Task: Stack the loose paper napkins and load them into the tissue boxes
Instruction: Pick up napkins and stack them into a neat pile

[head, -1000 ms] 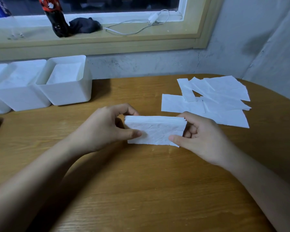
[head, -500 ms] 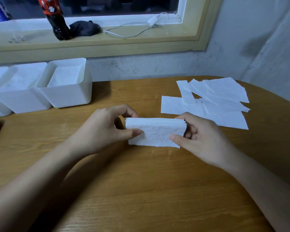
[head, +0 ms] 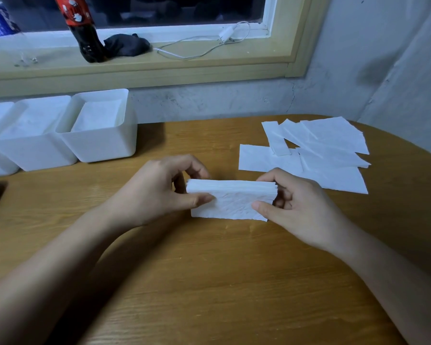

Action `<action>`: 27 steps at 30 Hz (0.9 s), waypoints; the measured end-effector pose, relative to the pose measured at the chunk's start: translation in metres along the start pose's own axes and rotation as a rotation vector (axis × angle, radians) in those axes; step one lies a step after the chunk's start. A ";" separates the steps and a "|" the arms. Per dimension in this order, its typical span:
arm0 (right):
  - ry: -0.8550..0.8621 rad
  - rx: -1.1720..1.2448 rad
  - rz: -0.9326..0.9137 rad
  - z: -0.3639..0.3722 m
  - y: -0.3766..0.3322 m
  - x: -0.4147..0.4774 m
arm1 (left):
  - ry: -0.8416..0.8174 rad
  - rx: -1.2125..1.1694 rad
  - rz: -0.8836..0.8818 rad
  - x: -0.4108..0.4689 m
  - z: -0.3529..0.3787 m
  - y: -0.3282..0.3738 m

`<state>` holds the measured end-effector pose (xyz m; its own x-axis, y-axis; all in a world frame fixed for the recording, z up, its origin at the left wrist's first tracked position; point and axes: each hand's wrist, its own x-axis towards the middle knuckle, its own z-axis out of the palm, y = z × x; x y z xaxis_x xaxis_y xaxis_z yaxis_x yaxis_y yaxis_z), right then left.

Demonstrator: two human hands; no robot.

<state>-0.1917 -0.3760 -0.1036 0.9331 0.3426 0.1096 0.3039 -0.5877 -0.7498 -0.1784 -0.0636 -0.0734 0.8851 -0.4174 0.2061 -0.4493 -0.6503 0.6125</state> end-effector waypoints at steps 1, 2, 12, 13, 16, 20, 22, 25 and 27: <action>-0.001 0.003 0.002 0.000 0.001 0.000 | 0.010 0.009 0.009 0.000 0.000 0.000; 0.000 0.008 0.005 0.000 0.001 0.000 | 0.014 0.014 0.027 0.000 0.000 0.000; 0.010 -0.004 -0.017 -0.021 -0.036 0.027 | -0.038 0.129 0.026 0.014 -0.033 0.006; -0.004 -0.019 -0.040 -0.024 -0.046 0.032 | -0.053 0.135 0.035 0.017 -0.039 0.008; -0.055 -0.103 -0.117 -0.032 -0.077 0.054 | -0.049 0.120 0.056 0.025 -0.056 0.016; -0.169 -0.189 -0.179 -0.034 -0.114 0.090 | 0.013 0.101 0.030 0.031 -0.080 0.021; -0.210 -0.234 -0.200 -0.035 -0.130 0.108 | 0.037 0.083 0.007 0.030 -0.094 0.018; -0.215 -0.201 -0.231 -0.033 -0.150 0.131 | 0.084 0.029 -0.040 0.024 -0.115 0.012; -0.198 -0.132 -0.250 -0.028 -0.161 0.147 | 0.135 -0.013 -0.089 0.018 -0.128 0.006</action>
<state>-0.0982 -0.2518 0.0509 0.7747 0.6164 0.1409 0.5532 -0.5528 -0.6232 -0.1498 0.0066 0.0318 0.9299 -0.2692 0.2507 -0.3678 -0.6719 0.6429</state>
